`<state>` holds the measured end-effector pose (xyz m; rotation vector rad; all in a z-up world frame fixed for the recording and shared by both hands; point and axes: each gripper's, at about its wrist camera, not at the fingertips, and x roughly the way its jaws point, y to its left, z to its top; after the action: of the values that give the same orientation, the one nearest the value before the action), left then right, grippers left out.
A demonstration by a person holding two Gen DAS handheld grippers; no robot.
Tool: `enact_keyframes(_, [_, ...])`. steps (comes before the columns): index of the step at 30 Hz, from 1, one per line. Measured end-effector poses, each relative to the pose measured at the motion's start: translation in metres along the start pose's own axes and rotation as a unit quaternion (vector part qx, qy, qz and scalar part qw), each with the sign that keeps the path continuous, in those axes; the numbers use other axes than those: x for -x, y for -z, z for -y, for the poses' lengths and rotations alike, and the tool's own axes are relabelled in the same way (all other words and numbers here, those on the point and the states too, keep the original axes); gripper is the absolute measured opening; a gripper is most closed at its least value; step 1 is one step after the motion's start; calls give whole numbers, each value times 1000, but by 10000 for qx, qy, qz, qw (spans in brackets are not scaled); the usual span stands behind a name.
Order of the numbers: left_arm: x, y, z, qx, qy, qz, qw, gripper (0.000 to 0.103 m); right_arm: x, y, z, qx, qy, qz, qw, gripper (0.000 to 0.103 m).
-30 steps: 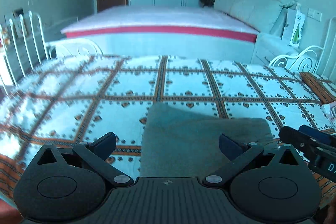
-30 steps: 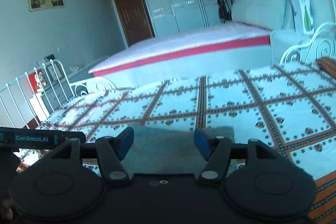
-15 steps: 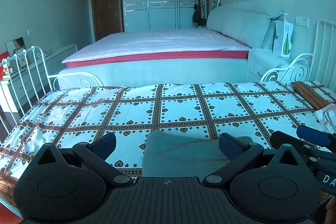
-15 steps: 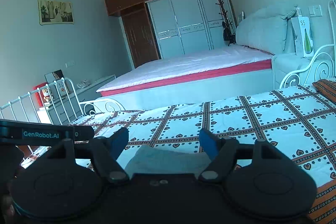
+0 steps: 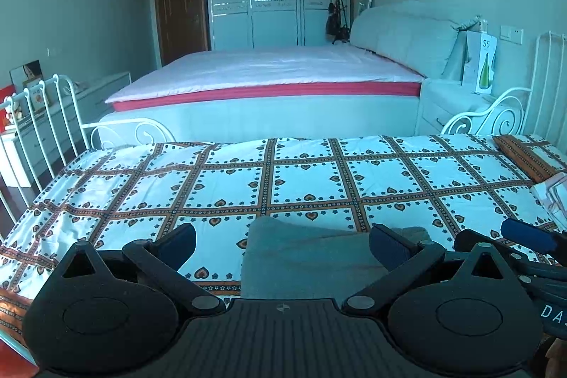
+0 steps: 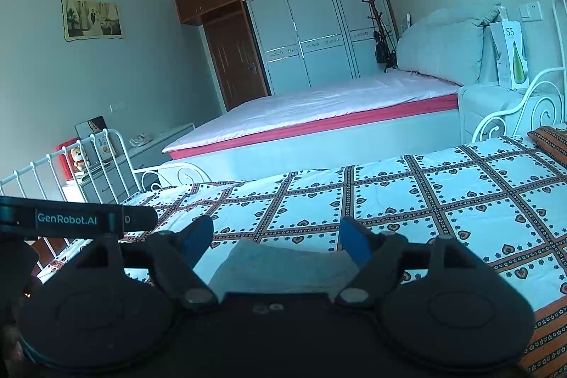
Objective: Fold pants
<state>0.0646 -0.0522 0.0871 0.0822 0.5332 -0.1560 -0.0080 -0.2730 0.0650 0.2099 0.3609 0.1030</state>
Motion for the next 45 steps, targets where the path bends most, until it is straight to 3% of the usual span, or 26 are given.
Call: enact_keyframes(45, [-38, 27, -3, 35, 38, -612, 9981, 103, -3, 20, 15, -331, 264, -280, 9987, 79])
